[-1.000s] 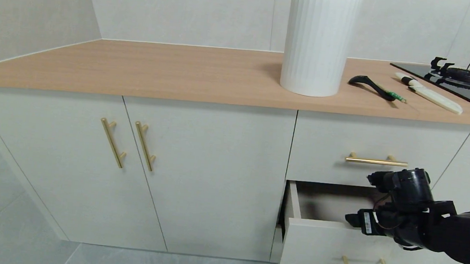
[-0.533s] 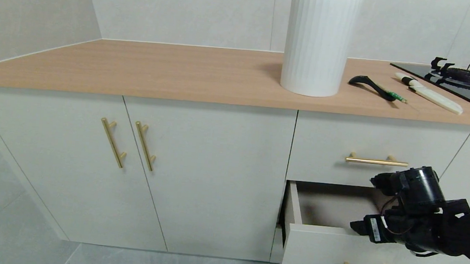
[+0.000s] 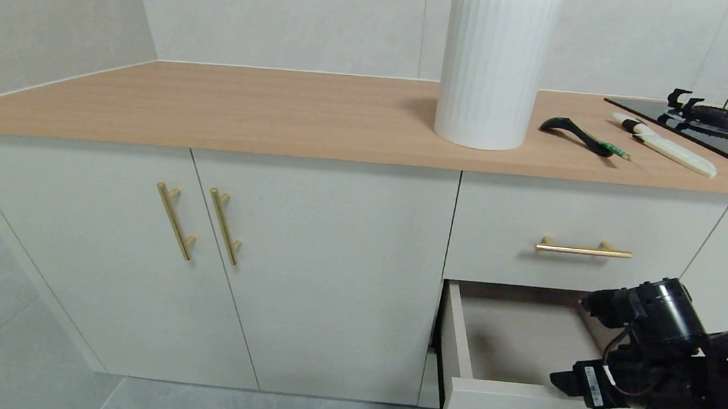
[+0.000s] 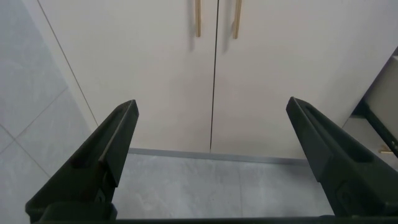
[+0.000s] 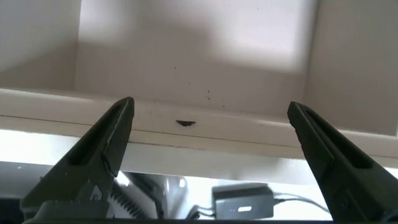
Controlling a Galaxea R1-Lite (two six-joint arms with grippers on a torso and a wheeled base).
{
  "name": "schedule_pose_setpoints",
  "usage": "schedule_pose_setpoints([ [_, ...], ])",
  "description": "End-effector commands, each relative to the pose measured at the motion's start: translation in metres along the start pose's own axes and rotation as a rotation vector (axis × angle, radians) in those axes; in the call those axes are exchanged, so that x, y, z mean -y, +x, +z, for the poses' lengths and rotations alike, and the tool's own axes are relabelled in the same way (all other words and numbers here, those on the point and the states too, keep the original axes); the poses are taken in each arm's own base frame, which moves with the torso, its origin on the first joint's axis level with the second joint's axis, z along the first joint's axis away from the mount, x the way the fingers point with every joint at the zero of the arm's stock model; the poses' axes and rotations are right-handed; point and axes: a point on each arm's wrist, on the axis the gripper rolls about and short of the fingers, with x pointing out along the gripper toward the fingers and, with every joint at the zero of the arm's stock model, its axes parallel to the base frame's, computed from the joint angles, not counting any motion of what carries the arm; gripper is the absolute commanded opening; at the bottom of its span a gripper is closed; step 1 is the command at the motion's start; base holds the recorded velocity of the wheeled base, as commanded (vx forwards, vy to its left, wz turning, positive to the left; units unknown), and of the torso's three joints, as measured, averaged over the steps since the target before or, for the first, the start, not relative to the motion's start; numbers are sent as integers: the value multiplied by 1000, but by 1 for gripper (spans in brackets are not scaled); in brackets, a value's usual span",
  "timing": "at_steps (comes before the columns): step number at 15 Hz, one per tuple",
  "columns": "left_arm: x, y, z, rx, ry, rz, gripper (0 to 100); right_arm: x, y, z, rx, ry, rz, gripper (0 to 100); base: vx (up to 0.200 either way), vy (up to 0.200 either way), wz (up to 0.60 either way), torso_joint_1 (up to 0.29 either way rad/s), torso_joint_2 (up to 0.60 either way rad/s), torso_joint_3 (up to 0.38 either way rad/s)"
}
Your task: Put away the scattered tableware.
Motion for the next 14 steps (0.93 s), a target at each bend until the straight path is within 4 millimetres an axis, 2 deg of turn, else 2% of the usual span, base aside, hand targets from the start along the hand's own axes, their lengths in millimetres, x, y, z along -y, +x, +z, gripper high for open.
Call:
schedule_pose_setpoints([
  [1,0,0,0,-1,-1,1,100,-2,-17,-17,0,12,21,100,0,0,0,0,0,0],
  [6,0,0,0,-1,1,1,100,-2,-46,-57,-6,5,63,100,0,0,0,0,0,0],
  [9,0,0,0,-1,-1,1,100,5,-58,-79,-6,-2,70,100,0,0,0,0,0,0],
  [14,0,0,0,-1,1,1,100,11,-62,-102,-45,-7,64,100,0,0,0,0,0,0],
])
